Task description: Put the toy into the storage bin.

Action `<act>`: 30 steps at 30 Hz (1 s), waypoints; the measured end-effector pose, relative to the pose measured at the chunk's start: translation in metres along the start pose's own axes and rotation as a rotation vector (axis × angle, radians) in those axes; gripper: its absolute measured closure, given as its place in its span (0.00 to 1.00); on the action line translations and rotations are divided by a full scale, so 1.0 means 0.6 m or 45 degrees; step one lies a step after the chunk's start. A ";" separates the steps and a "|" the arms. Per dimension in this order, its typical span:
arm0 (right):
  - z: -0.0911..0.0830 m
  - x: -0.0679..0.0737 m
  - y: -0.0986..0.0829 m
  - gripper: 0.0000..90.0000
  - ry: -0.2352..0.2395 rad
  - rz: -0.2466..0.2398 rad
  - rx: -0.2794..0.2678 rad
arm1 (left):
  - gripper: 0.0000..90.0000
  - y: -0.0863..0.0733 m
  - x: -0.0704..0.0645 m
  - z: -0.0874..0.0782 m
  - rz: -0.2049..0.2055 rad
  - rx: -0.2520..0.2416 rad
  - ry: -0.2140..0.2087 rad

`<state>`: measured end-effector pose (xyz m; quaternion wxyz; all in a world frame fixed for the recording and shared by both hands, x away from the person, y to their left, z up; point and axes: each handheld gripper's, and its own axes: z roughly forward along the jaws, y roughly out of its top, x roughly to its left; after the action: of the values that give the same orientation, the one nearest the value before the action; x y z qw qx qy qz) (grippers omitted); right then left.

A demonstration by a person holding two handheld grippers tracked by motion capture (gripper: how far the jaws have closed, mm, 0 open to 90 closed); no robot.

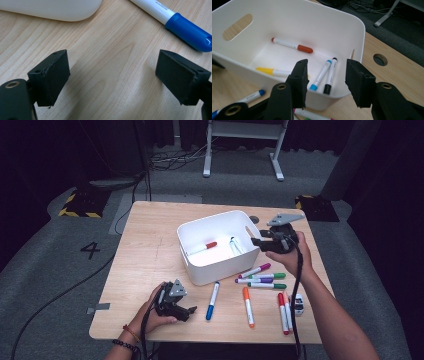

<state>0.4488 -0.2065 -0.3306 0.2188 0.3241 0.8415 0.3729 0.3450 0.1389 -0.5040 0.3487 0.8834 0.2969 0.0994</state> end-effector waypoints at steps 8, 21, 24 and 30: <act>-0.067 0.028 -0.094 0.56 0.063 0.011 -0.065 | 0.14 0.000 0.000 0.000 0.000 0.000 0.000; -0.062 0.085 -0.266 0.56 0.170 0.070 0.073 | 0.14 0.000 0.000 0.000 0.002 0.001 0.000; -0.038 0.114 -0.274 0.55 0.210 0.050 0.090 | 0.14 0.000 0.000 0.000 -0.001 0.000 0.000; 0.004 0.144 -0.257 0.53 0.253 0.032 0.107 | 0.14 0.000 0.000 0.000 0.000 0.000 0.000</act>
<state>0.3313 -0.2232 -0.4614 0.1155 0.3051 0.8698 0.3702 0.3449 0.1389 -0.5040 0.3486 0.8834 0.2970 0.0995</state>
